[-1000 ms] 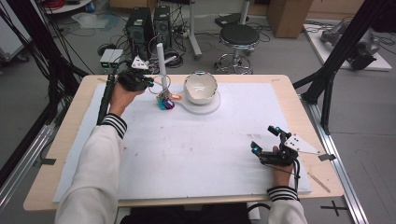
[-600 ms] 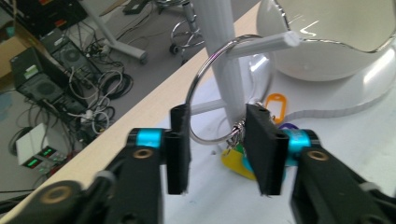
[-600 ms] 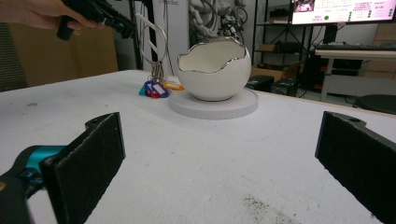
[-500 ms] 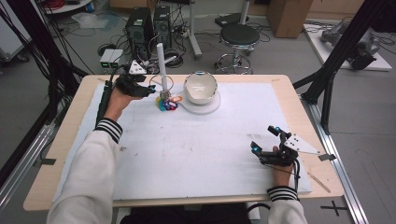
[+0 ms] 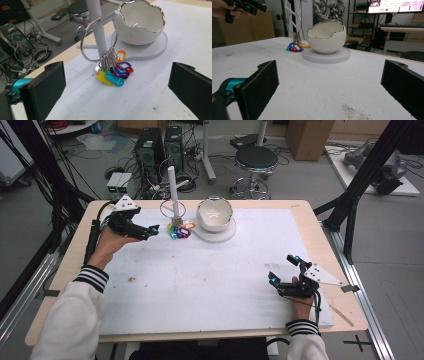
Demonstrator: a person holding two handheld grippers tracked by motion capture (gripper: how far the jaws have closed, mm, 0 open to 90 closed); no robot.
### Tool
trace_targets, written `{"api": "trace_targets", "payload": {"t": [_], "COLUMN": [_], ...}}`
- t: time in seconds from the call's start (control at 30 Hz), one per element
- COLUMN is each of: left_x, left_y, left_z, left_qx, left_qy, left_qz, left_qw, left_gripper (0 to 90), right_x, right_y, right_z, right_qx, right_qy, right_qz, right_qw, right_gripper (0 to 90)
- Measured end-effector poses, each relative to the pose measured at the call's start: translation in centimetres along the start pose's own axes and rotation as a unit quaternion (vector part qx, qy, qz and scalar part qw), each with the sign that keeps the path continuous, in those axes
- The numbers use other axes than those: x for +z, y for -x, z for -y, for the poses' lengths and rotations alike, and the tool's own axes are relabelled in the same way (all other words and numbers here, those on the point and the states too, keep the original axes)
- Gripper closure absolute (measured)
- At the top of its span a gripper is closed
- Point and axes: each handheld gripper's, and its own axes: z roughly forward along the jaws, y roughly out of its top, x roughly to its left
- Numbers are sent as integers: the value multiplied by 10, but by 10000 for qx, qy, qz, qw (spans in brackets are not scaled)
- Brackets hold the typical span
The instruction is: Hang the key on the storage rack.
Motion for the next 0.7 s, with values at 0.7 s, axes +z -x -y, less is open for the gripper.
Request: {"api": "trace_targets", "payload": {"t": [0.7], "left_x": [-74], "left_y": [55], "left_z": [103], "left_qx": [-60], "left_qy": [1068], "left_qz": [126], "left_qw": [9942], "left_gripper": [17], "right_x": [0], "right_y": [1], "right_z": [0], "right_qx": [18], "right_qy": [1], "right_qz": [13], "right_qw": [10000], "right_gripper": [10]}}
